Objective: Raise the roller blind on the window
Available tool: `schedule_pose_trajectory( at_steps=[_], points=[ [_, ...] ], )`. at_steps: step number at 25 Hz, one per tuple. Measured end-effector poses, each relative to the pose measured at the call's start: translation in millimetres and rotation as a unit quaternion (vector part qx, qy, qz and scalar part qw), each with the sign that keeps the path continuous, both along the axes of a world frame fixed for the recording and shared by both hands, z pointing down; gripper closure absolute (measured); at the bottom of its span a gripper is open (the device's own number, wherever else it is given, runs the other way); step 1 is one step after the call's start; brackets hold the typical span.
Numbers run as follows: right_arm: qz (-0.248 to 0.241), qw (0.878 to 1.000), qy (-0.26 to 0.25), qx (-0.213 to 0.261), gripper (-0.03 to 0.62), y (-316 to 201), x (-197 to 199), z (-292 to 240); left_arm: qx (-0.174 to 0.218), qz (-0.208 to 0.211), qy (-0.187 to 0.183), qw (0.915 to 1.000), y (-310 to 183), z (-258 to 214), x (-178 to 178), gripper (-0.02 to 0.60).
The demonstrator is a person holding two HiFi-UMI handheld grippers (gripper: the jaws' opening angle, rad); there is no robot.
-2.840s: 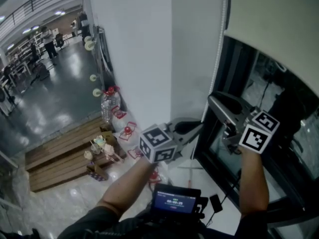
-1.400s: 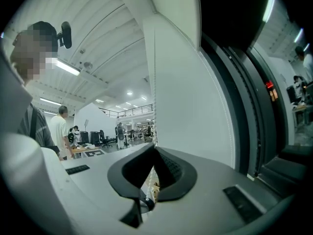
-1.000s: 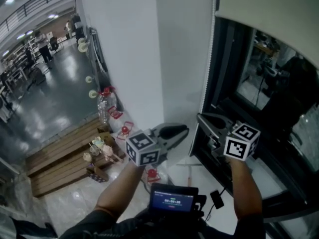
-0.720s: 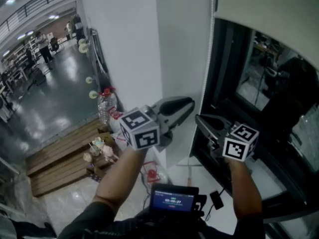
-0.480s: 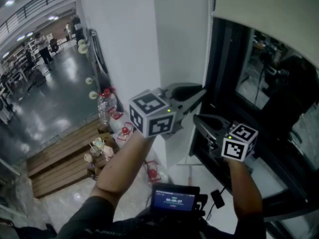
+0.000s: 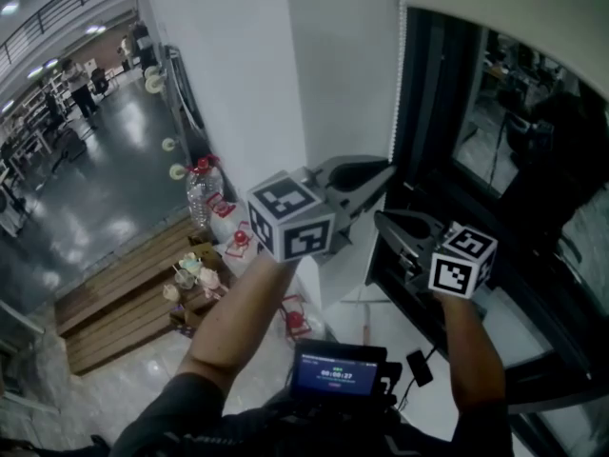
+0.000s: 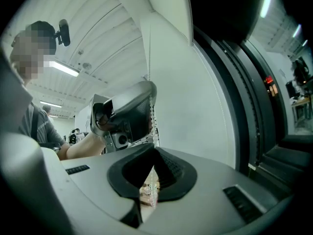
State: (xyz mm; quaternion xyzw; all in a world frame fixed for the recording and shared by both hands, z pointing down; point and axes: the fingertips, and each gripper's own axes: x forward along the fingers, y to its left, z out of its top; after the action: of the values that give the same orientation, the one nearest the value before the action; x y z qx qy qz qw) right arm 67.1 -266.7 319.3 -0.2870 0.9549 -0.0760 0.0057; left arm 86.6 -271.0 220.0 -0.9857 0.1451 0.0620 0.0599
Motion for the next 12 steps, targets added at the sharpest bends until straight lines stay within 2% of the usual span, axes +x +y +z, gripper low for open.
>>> schedule_pose_trajectory(
  at_steps=[6, 12],
  points=[
    [0.007, 0.999, 0.01, -0.039, 0.584, -5.0, 2.9, 35.8, -0.032, -0.001, -0.001, 0.9995, -2.5, 36.0, -0.2, 0.577],
    [0.005, 0.999, 0.005, -0.045, 0.583, -4.9, 2.9, 41.8, -0.029, -0.001, -0.004, 0.9996, -4.7, 45.7, -0.8, 0.577]
  ],
)
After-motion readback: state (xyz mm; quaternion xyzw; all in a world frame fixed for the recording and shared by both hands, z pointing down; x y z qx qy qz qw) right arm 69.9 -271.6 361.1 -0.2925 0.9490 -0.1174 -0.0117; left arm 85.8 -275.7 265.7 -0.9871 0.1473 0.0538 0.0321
